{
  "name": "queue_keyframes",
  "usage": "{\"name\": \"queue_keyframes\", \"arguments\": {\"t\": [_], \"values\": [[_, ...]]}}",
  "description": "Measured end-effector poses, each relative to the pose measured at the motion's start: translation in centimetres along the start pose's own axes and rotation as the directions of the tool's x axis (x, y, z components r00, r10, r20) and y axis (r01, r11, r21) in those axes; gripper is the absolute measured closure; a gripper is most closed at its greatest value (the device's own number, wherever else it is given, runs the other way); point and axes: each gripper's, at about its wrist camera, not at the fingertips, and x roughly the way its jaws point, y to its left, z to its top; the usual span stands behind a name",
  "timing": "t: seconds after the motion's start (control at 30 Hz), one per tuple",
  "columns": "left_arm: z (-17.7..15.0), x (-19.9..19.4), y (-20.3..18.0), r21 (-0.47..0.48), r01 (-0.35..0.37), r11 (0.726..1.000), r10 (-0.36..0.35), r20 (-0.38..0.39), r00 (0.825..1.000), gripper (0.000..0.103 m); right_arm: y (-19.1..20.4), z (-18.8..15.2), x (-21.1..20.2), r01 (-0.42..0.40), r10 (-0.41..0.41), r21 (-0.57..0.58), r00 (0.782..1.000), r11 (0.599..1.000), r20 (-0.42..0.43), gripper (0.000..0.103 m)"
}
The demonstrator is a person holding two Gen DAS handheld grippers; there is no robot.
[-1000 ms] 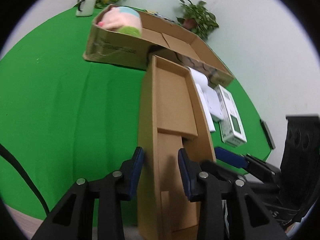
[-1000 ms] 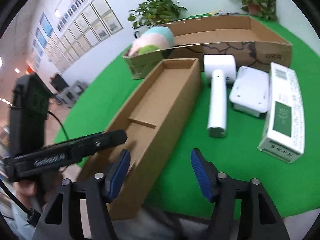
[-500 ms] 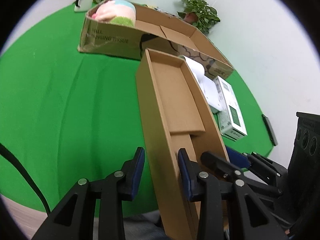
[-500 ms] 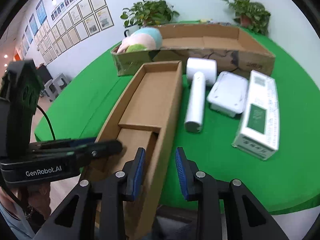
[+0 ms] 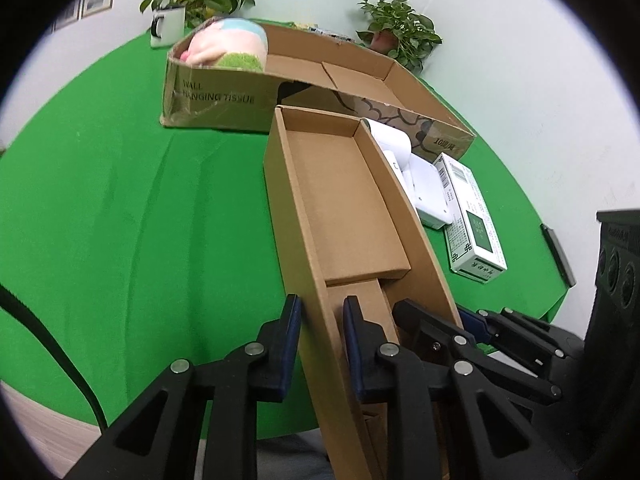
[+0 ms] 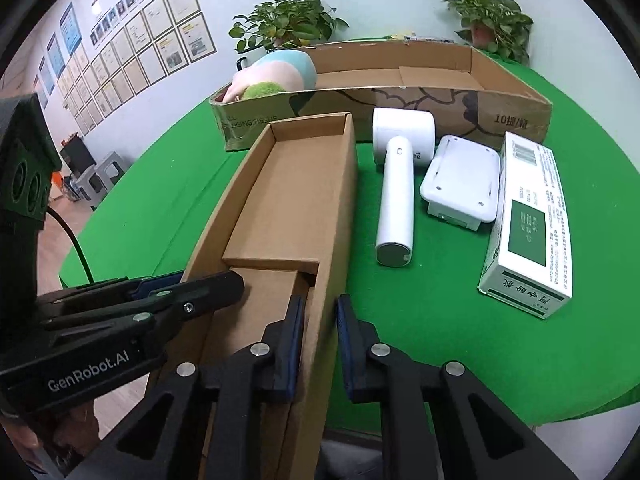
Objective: Organize objects
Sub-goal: 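Raise the long brown box upright with both grippers beside the open box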
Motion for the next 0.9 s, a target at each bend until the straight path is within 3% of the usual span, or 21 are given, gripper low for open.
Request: {"name": "queue_keyframes", "arguments": {"t": [0.27, 0.43, 0.6, 0.9], "values": [[1.4, -2.5, -1.1, 0.029, -0.014, 0.999, 0.011, 0.097, 0.995, 0.083, 0.4, 1.0, -2.4, -0.002, 0.003, -0.008, 0.996, 1.0, 0.094, 0.09], [4.1, -4.2, -2.7, 0.08, -0.024, 0.997, 0.009, 0.184, 0.983, 0.084, 0.1, 2.9, -4.6, 0.016, -0.014, -0.008, 0.984, 1.0, 0.178, 0.091], [7.2, -5.9, -4.7, 0.14, -0.038, 0.989, 0.0, 0.268, 0.963, 0.084, -0.1, 5.6, -7.2, 0.048, -0.044, -0.007, 0.958, 0.999, 0.282, 0.091], [12.5, -8.1, -7.2, 0.202, -0.063, 0.977, -0.015, 0.364, 0.931, 0.086, -0.4, 10.8, -10.6, 0.089, -0.082, 0.001, 0.916, 0.996, 0.393, 0.091]]}}
